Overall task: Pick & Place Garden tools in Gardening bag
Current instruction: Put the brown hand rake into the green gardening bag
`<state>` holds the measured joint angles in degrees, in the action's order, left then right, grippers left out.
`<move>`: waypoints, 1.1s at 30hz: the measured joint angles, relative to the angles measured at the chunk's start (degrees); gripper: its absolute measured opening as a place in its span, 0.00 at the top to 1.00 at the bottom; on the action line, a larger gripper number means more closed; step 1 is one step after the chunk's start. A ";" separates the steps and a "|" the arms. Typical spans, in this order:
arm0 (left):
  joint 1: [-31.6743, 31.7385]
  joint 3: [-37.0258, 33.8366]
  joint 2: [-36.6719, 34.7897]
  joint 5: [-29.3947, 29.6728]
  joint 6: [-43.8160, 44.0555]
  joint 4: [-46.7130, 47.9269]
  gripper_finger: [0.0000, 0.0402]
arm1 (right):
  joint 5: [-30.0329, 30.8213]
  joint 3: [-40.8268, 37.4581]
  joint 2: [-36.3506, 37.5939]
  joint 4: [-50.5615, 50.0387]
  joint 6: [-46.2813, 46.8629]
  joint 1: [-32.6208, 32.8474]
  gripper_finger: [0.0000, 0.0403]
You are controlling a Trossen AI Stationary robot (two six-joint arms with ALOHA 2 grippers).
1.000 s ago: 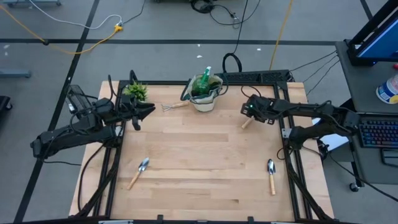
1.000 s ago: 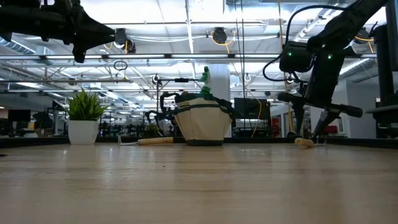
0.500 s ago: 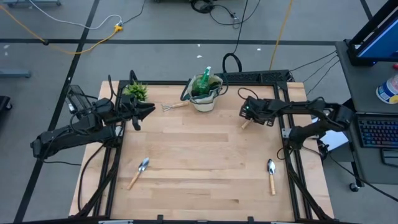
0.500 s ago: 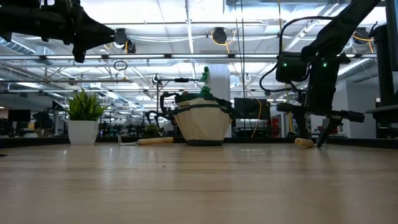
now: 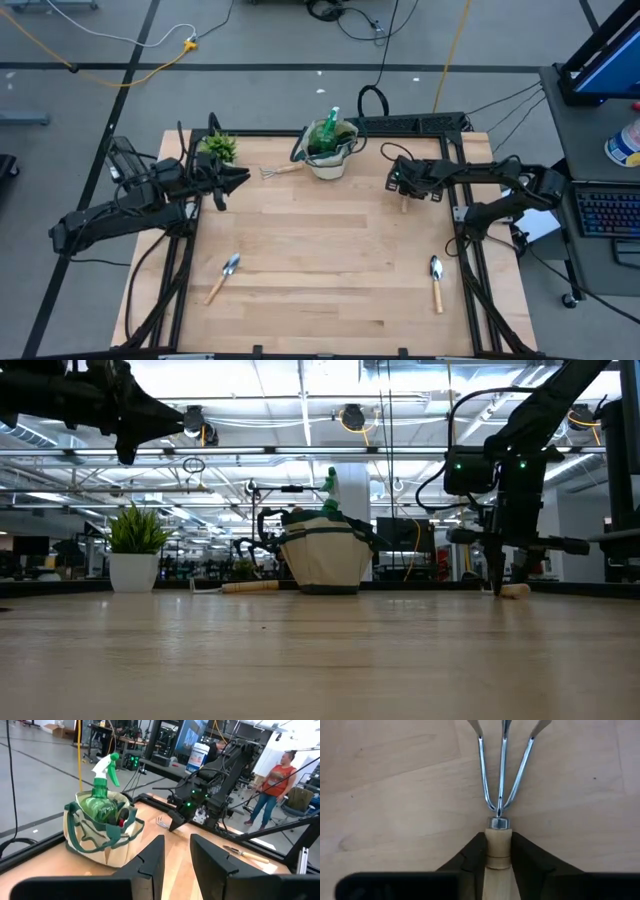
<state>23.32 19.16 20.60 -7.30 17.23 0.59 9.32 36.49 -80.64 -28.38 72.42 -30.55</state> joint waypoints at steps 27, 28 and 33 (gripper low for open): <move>0.01 0.00 0.00 1.41 0.25 1.39 0.76 | 0.91 -0.22 19.46 30.80 -15.86 2.56 0.86; 0.01 0.01 0.00 1.39 0.21 1.38 0.76 | 0.90 -0.20 19.61 33.22 -17.15 2.54 0.86; 0.01 0.02 0.00 1.40 -0.93 1.38 0.76 | -0.67 -0.17 19.71 43.24 -23.16 2.51 0.86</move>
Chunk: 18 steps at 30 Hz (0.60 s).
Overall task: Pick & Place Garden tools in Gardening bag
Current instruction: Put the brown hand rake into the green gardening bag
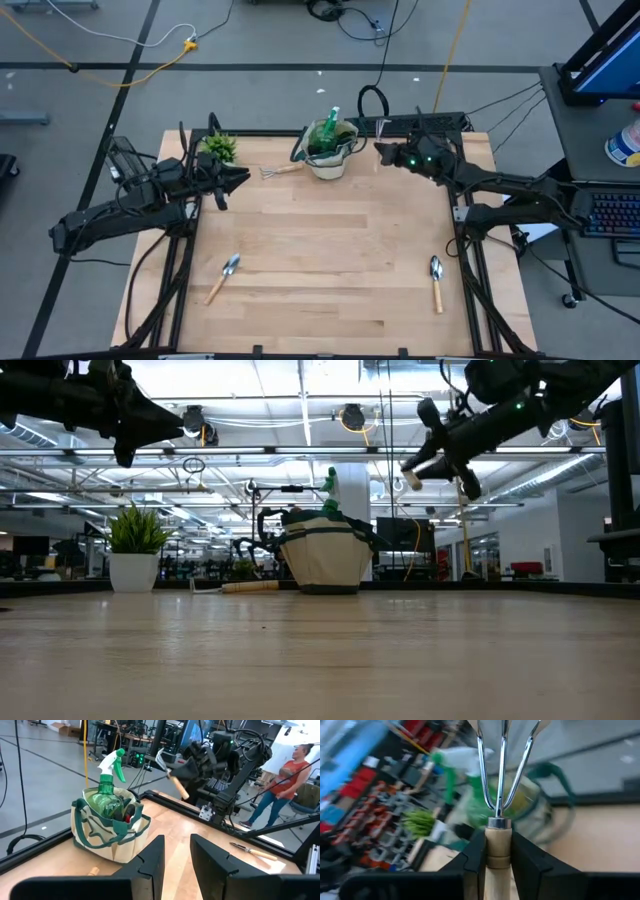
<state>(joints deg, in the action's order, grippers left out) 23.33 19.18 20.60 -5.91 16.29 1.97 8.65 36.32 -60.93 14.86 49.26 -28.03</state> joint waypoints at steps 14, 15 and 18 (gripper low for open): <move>0.00 0.00 1.12 2.06 0.15 -0.59 0.76 | -12.47 0.04 -1.13 17.95 1.33 0.04 0.86; 0.00 0.00 1.62 2.24 -0.11 -1.32 0.76 | -13.48 0.04 -1.44 19.74 2.73 0.04 0.86; 0.00 0.02 3.87 3.05 -1.99 -4.89 0.76 | -14.91 0.07 -2.55 23.53 7.08 0.63 0.86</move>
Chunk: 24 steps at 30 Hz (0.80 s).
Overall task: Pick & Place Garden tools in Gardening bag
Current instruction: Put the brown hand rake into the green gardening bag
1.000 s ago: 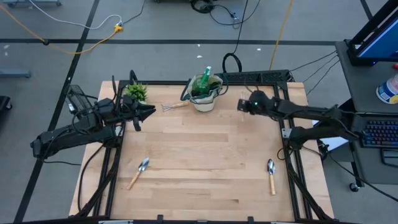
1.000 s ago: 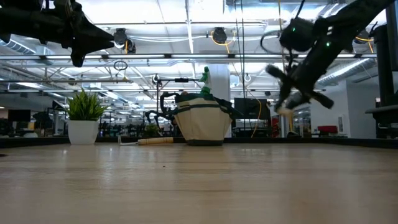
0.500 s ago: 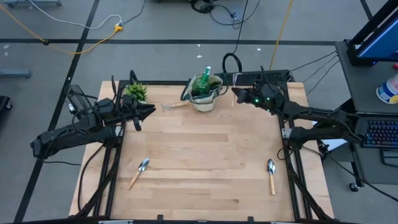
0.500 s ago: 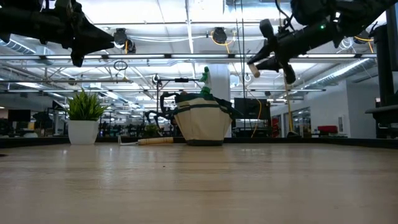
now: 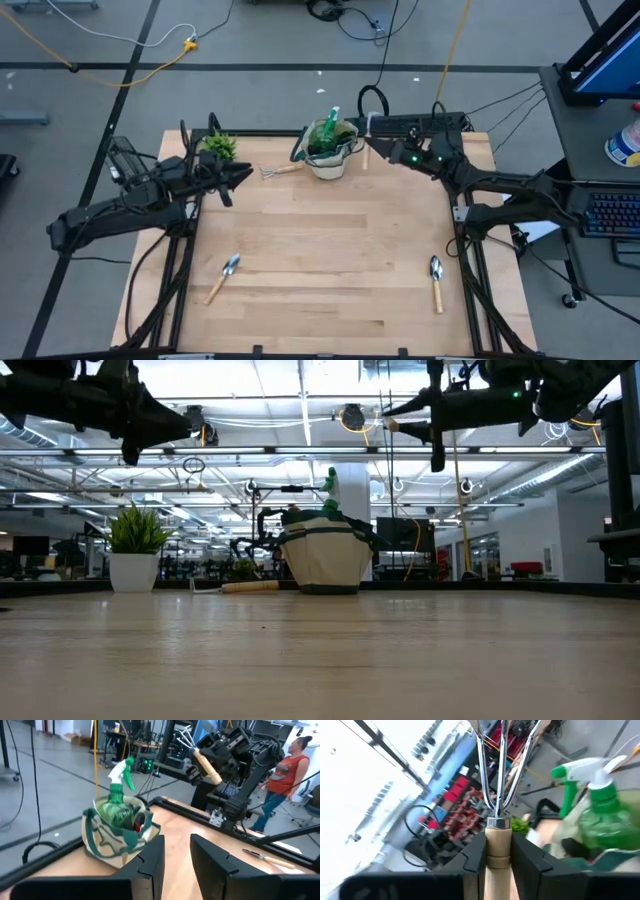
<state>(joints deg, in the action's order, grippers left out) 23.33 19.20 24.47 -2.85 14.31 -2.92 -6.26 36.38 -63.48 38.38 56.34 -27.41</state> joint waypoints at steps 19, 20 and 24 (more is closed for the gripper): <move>-7.33 0.05 20.50 2.18 -25.64 -38.20 0.76 | 3.45 0.00 -10.37 15.47 25.38 8.00 0.86; -7.98 0.07 21.40 3.15 -26.86 -39.59 0.76 | 3.43 0.00 -10.91 16.20 26.65 8.39 0.86; -10.80 1.36 24.52 6.17 -31.57 -42.80 0.76 | 3.22 0.00 -12.74 19.13 31.88 9.83 0.86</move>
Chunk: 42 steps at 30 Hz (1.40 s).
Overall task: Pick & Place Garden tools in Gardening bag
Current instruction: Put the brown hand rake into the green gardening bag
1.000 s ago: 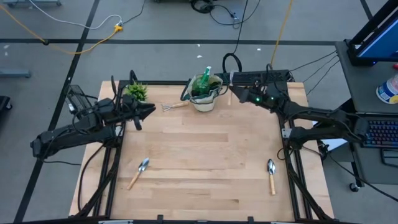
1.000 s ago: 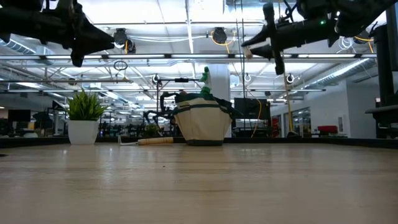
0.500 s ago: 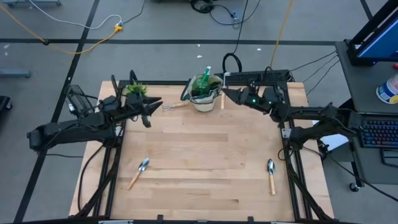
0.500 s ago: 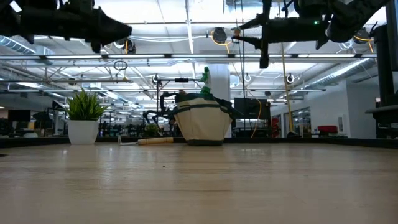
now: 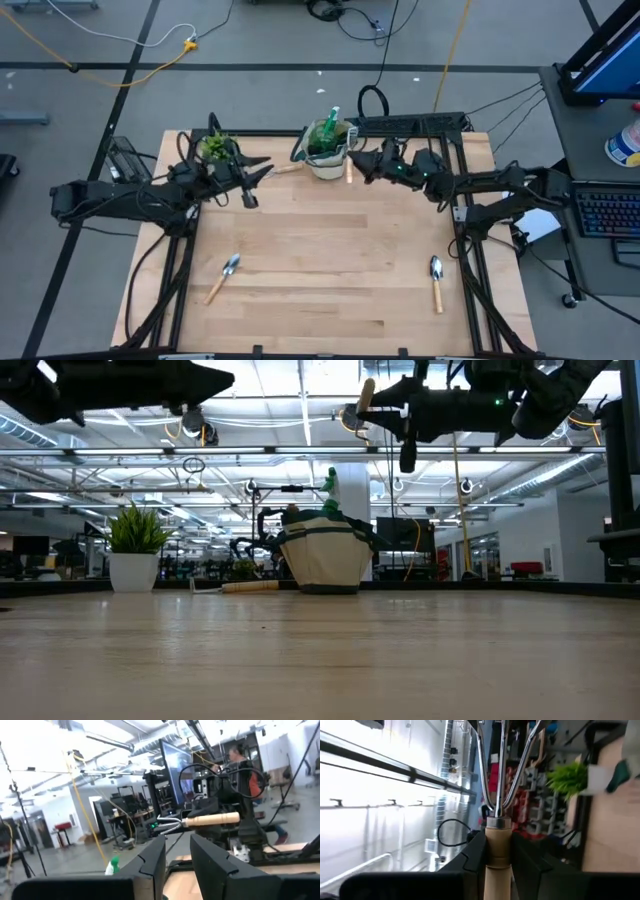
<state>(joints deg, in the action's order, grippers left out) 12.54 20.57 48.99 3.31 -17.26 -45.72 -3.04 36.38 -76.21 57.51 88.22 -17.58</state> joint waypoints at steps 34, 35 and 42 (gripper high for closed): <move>-10.13 33.66 33.12 3.25 -40.81 13.04 0.48 | -4.75 0.02 -1.50 2.48 14.63 2.87 0.86; -10.19 33.81 33.47 3.30 -42.10 13.15 0.47 | -4.75 0.02 -1.50 2.44 14.77 2.81 0.86; -11.12 36.48 34.50 3.33 -46.35 15.79 0.48 | -4.77 0.02 -1.50 2.21 15.55 2.79 0.86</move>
<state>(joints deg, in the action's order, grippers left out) 1.41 57.04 83.49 6.64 -63.61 -29.93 -7.81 36.40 -77.71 59.72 103.77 -14.79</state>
